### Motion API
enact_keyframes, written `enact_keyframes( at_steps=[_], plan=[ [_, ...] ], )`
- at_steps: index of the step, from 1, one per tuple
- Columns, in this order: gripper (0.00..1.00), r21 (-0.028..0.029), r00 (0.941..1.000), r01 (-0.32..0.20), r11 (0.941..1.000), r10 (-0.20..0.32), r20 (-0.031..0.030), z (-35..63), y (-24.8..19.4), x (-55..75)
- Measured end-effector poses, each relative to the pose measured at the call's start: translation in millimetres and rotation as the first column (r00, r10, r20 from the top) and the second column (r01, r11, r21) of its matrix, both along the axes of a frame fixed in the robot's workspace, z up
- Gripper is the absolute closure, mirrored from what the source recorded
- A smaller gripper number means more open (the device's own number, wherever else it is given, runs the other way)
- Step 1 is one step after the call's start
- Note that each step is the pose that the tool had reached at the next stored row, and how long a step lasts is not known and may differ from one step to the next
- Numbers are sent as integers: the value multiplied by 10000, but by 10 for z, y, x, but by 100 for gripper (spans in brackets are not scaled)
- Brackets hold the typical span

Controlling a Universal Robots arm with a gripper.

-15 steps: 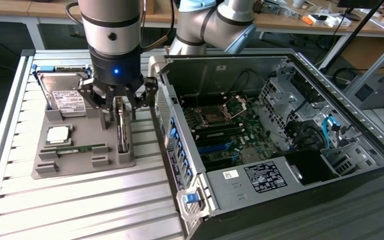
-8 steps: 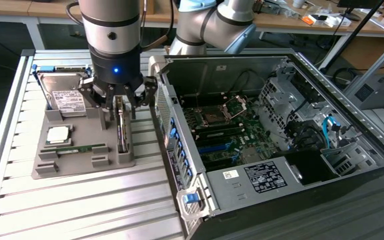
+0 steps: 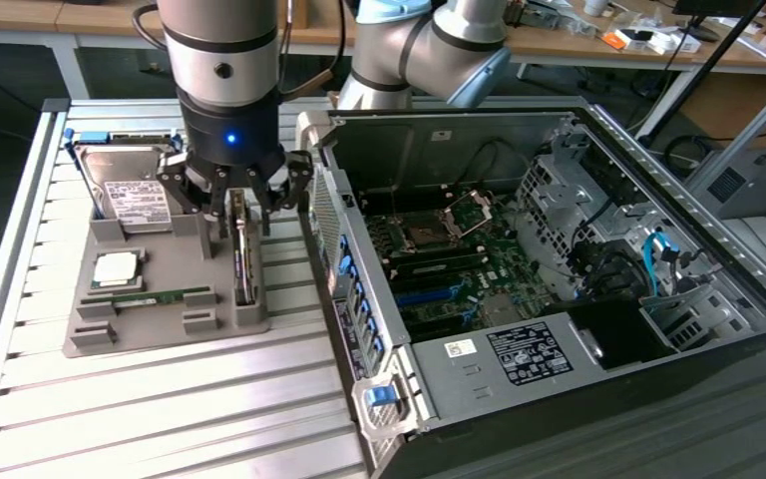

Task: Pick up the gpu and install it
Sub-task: 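Pick up the gpu and move the gpu toward the slot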

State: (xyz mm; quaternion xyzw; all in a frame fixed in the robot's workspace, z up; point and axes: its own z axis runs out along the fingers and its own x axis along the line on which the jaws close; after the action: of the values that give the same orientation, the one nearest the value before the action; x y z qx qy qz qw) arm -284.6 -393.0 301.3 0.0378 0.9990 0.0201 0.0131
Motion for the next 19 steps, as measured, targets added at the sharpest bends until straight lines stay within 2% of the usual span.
enact_keyframes(
  at_steps=[12,19],
  plan=[
    [52,-39,10000,0,10000,0,-1,-36,105,0],
    [52,-66,10000,0,10000,0,0,-80,141,0]
  ],
)
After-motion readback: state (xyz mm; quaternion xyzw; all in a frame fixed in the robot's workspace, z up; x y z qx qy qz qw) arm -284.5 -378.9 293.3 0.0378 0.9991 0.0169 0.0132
